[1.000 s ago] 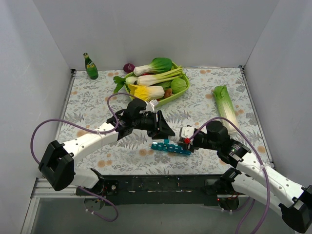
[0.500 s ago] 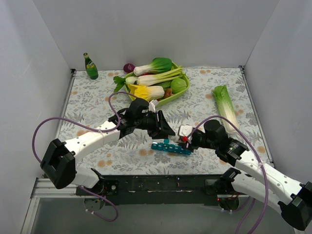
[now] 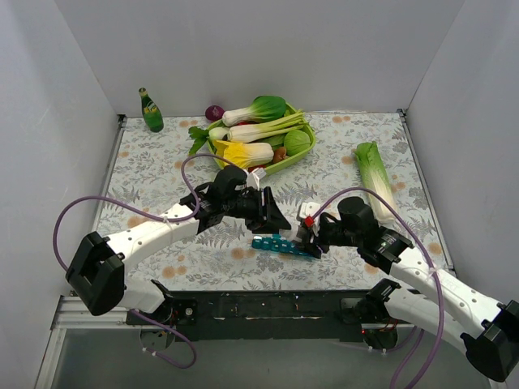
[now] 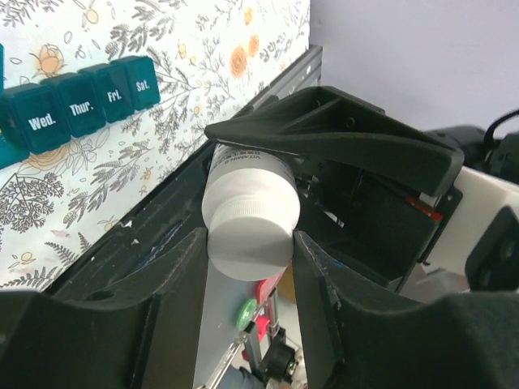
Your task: Sort the pills into containers
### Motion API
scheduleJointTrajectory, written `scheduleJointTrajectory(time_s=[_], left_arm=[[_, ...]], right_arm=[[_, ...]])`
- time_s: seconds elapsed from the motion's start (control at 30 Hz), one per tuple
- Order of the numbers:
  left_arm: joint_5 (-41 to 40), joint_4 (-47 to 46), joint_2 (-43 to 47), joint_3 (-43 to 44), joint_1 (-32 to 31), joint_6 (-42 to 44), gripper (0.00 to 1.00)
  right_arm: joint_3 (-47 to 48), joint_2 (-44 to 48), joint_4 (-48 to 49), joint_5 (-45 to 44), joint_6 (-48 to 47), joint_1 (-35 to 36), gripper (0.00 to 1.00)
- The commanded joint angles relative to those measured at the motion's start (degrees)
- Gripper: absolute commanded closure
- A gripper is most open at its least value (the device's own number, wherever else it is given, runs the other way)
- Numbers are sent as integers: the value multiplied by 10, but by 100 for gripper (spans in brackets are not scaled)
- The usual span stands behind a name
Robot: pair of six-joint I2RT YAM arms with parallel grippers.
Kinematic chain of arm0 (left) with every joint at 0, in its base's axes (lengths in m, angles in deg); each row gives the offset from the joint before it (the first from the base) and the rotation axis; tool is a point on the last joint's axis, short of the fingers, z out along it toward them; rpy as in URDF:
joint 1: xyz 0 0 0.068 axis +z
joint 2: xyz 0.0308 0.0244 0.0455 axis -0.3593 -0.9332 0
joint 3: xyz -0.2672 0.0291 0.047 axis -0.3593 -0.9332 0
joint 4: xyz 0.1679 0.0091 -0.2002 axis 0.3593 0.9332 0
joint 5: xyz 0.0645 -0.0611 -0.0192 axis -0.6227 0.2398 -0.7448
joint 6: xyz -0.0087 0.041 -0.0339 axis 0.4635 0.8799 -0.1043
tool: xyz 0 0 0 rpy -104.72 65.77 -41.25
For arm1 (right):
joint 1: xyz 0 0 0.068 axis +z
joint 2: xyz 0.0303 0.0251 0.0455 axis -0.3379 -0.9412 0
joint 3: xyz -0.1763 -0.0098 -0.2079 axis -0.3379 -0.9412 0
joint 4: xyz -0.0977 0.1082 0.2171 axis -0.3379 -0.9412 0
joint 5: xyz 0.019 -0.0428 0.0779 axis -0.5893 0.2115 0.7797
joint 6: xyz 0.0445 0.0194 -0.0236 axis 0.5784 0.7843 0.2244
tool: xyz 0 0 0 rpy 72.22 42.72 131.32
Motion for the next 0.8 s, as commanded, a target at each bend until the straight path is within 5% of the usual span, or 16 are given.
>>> scheduleJointTrajectory(time_s=[0.0,0.2,0.37,0.57,0.77], left_arm=[[83,-45,15,-18,-8,44,99],[120,31,13,20,-8,208,99],[145,40,37,19,-8,343,93],[164,34,40,24,-8,396,65],[149,24,51,39,19,377,29]], right_arm=[[48,8,88,111,58,-2,98],[31,7,118,176,129,-14,98],[6,1,193,233,288,-38,99],[-41,-10,304,278,427,-60,99],[-52,-3,288,275,413,-67,99]])
